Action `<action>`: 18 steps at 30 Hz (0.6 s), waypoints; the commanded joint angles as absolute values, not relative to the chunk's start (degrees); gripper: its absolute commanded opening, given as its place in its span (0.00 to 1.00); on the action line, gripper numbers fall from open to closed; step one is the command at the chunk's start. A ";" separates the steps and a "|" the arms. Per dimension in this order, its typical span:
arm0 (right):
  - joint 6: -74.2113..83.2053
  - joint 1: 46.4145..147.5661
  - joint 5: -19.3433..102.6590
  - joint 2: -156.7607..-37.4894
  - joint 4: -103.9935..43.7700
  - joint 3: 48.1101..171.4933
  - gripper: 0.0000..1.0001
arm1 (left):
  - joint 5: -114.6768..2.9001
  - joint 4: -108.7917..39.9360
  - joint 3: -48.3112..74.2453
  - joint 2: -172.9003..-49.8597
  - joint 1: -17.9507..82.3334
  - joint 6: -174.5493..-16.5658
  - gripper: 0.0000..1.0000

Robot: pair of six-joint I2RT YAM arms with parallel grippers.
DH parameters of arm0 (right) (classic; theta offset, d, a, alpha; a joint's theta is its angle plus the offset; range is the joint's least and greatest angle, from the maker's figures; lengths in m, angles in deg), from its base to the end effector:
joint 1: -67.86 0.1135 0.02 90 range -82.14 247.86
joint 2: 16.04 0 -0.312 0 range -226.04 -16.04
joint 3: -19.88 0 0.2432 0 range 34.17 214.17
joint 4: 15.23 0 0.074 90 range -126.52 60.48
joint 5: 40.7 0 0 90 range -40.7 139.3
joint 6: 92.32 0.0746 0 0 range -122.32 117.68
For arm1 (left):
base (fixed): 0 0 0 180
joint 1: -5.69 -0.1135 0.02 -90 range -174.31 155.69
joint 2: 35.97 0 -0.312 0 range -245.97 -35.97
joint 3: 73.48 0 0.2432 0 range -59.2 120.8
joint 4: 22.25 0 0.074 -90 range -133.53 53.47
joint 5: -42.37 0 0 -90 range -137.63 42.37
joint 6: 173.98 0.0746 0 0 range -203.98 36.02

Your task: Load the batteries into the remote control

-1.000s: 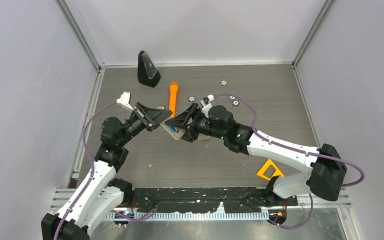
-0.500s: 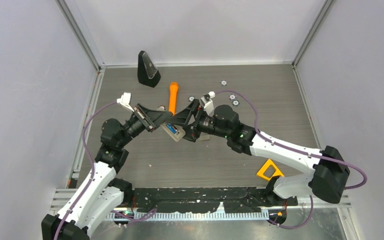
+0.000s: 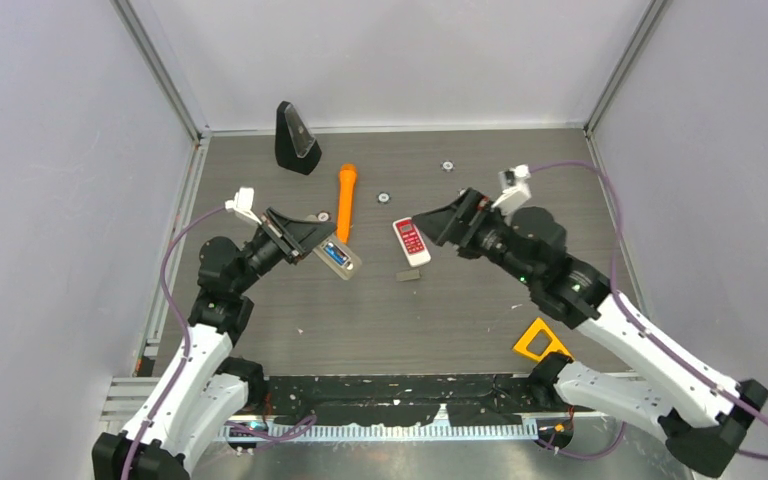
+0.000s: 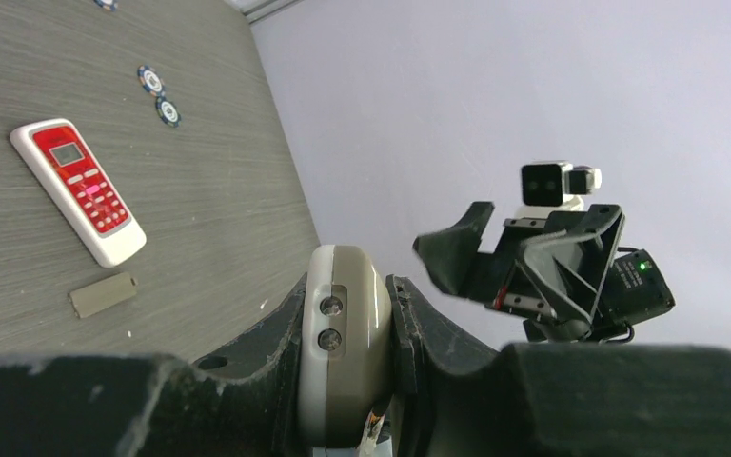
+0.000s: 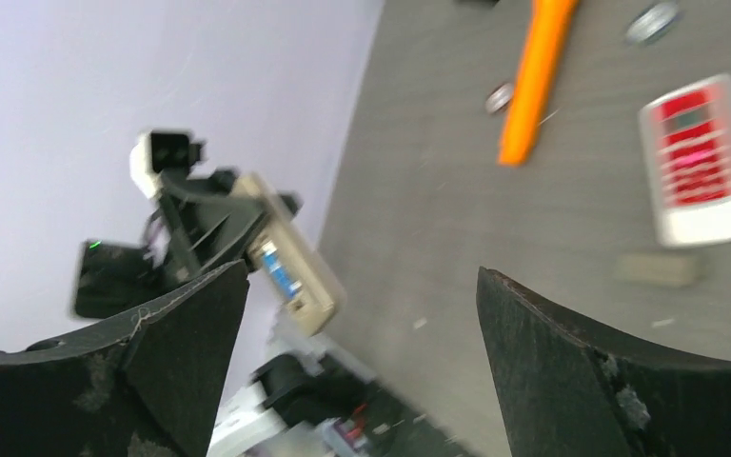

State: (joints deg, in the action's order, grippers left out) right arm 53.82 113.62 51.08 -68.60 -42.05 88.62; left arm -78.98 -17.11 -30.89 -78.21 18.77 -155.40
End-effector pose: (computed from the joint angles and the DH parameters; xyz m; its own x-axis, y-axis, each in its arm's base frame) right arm 0.1481 0.1488 0.4016 -0.6487 0.5235 -0.5523 -0.2801 0.5106 0.8129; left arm 0.1561 -0.0761 0.3379 -0.6317 -0.6843 -0.3643 0.3106 0.2072 -0.9277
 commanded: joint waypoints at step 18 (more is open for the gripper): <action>17.86 107.99 43.44 -94.94 -56.92 90.66 0.61 | -77.18 -27.83 -33.41 -72.43 17.03 -149.70 0.00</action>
State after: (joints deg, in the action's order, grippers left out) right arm 15.77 107.94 47.12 -91.81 -57.88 88.06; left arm -78.11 -26.68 -32.61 -73.60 17.55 -150.85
